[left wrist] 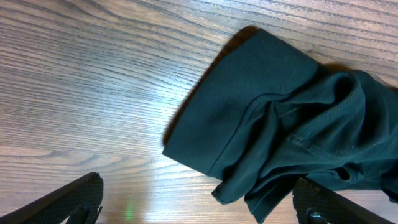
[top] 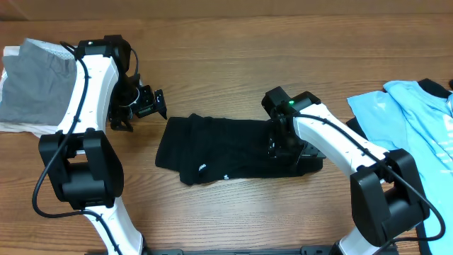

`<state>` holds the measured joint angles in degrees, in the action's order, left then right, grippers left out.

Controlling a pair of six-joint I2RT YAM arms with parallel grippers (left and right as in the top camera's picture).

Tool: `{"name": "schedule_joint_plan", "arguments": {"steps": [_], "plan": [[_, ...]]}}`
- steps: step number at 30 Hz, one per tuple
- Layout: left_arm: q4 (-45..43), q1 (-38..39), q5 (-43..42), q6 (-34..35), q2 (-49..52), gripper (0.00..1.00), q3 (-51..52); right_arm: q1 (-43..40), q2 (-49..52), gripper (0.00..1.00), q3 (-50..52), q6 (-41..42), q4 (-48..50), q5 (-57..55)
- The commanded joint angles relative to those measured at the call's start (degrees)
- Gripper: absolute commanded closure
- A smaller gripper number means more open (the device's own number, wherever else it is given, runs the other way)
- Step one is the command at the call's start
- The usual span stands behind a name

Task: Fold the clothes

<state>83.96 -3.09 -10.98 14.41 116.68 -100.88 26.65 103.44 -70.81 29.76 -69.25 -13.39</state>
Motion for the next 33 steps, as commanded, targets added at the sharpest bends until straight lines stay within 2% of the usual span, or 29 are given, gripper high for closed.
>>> {"name": "schedule_joint_plan", "arguments": {"steps": [1,9,10,11,13,14,15,22,28,33], "plan": [[0.0,0.2,-0.7,-1.1,-0.1,0.0,-1.3,0.0,-1.6,0.0,-3.1,0.5,-0.2,0.0],[0.0,0.2,-0.7,-1.1,-0.1,0.0,-1.3,-0.5,-1.6,0.0,-7.3,0.4,2.8,0.0],[0.0,0.2,-0.7,-1.1,-0.1,0.0,-1.3,-0.9,-1.6,0.02,-7.1,0.4,3.9,0.0],[0.0,0.2,-0.7,-1.1,-0.1,0.0,-1.3,-1.2,-1.6,0.13,-6.9,0.4,4.8,0.0],[0.0,0.2,-0.7,-1.1,-0.1,0.0,-1.3,-2.3,-1.6,0.48,-6.4,0.4,6.5,0.3],[0.1,0.2,-0.7,-1.1,-0.1,0.0,-1.3,-3.1,-1.6,0.59,-6.4,0.4,6.7,0.6],[0.2,0.2,-0.7,-1.1,-0.1,0.0,-1.3,-4.1,-1.5,0.66,-6.4,0.4,6.8,1.2],[-0.1,0.2,-0.7,-1.1,-0.1,0.0,-1.3,-13.5,-1.5,0.85,-6.3,-0.9,5.0,9.5],[-0.5,0.2,-0.7,-1.1,-0.1,0.0,-1.3,-15.8,-1.5,0.9,-2.1,-6.8,6.5,21.9],[-0.4,0.2,-0.7,-1.1,-0.1,0.0,-1.3,-13.9,-1.4,0.89,2.5,-6.9,9.5,24.0]]}}
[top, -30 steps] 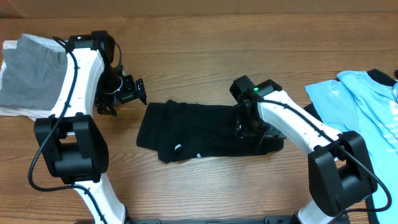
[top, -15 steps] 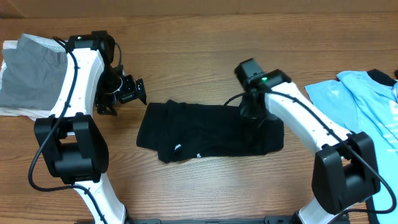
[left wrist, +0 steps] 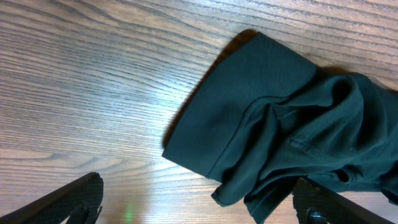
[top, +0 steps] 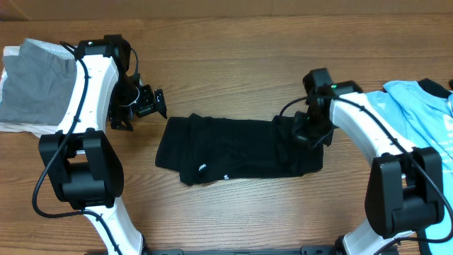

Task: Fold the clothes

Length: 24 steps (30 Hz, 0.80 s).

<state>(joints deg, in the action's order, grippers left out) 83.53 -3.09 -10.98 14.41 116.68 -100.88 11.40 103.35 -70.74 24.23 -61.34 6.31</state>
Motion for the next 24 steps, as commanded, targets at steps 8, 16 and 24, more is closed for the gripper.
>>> {"name": "schedule_joint_plan", "arguments": {"steps": [8,16,24], "plan": [[0.0,0.2,-0.7,-1.1,-0.1,0.0,-1.3,4.7,-1.4,0.92,4.7,-0.2,6.1,12.4],[0.1,0.2,-0.7,-1.1,-0.1,0.0,-1.3,6.4,-1.4,0.96,4.3,0.4,8.9,15.2],[0.1,0.2,-0.7,-1.1,-0.1,0.0,-1.3,-3.5,-4.7,0.93,-6.1,-1.2,-3.6,4.1]]}}
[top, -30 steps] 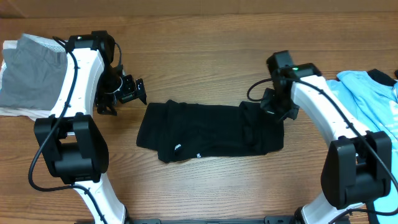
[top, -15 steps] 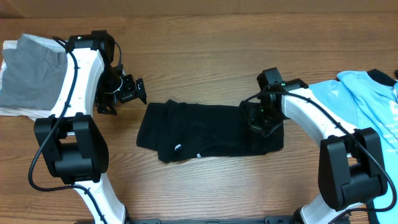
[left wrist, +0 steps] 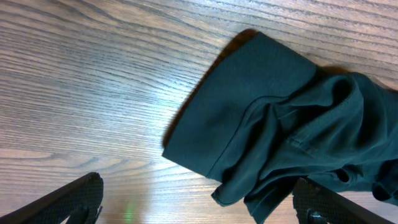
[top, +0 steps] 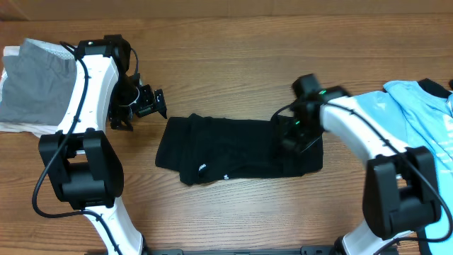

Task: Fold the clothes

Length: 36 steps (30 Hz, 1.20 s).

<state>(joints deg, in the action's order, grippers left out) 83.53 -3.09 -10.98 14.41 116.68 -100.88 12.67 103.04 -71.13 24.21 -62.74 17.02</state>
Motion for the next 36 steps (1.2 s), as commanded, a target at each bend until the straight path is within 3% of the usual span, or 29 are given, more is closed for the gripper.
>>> {"name": "schedule_joint_plan", "arguments": {"steps": [1,6,8,18,27,36], "plan": [[0.1,0.2,-0.7,-1.1,-0.1,0.0,-1.3,-6.3,-5.0,0.88,-7.0,-2.1,-3.7,-7.6],[0.0,0.2,-0.7,-1.1,-0.1,0.0,-1.3,-16.7,-7.2,0.18,-9.5,-6.5,-6.8,-8.7],[0.0,0.2,-0.7,-1.1,-0.1,0.0,-1.3,-20.0,-6.9,0.05,-9.1,-8.9,-6.7,-7.1],[0.0,0.2,-0.7,-1.1,-0.1,0.0,-1.3,-26.9,-4.7,0.03,4.3,-18.7,4.6,14.3],[0.0,0.2,-0.7,-1.1,-0.1,0.0,-1.3,-26.9,-4.6,0.03,15.3,-18.7,15.4,17.6],[0.0,0.2,-0.7,-1.1,-0.1,0.0,-1.3,-26.7,0.7,0.03,16.1,-18.7,17.6,22.3]]}}
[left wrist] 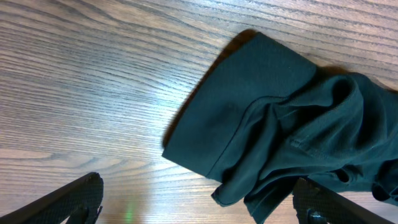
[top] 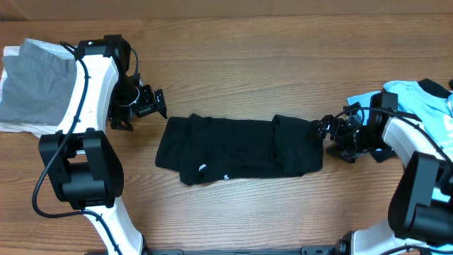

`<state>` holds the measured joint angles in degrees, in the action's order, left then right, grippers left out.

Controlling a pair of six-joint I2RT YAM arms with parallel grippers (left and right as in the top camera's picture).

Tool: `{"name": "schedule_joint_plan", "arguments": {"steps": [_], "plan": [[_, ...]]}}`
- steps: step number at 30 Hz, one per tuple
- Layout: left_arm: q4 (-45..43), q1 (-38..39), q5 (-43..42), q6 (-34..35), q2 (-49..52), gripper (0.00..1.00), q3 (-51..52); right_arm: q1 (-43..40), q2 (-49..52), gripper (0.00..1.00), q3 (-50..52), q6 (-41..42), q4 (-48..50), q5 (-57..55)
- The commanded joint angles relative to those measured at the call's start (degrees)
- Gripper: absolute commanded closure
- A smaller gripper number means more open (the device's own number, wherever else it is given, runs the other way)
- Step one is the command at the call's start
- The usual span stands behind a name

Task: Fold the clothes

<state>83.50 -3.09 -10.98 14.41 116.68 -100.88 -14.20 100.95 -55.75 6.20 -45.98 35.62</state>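
A black garment lies mid-table as a long horizontal strip, its right end folded over onto itself. My left gripper hovers open just off the strip's upper left corner. In the left wrist view its fingers stand wide apart at the bottom corners, with the gripper empty over bare wood and the garment's rumpled left end ahead of it. My right gripper sits low just off the strip's right edge and looks open, holding nothing.
A grey garment lies on white cloth at the far left edge. A light blue shirt is spread at the right edge, just behind my right arm. The wooden table stretches behind the strip.
My right gripper was over the black garment's right end and now lies off the cloth, just right of its edge. The left arm and the garment's left end have not moved.
My right gripper was first down on the garment's right end, where cloth stuck out at the lower right. Then it stood at the upper right corner, then over the right end again. Now that end lies folded and the gripper is clear of it. The left gripper stayed open throughout.
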Motion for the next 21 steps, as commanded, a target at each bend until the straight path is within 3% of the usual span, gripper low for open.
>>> {"name": "schedule_joint_plan", "arguments": {"steps": [1,7,14,19,21], "plan": [[0.0,0.2,-0.7,-1.1,-0.1,0.0,-1.3,0.2,3.5,0.03,0.7,-0.7,1.0,4.5],[0.2,0.2,-0.7,-1.1,-0.1,0.0,-1.3,0.2,5.2,0.08,0.7,-0.7,0.6,7.6],[-0.2,0.2,-0.7,-1.1,-0.1,0.0,-1.3,0.9,5.2,0.49,1.1,-1.1,-1.4,8.0],[0.0,0.2,-0.7,-1.1,-0.1,0.0,-1.3,1.0,5.2,0.96,1.1,0.0,-1.0,8.0],[0.1,0.2,-0.7,-1.1,-0.1,0.0,-1.3,0.8,5.2,0.96,1.0,0.5,-0.8,7.7]]}}
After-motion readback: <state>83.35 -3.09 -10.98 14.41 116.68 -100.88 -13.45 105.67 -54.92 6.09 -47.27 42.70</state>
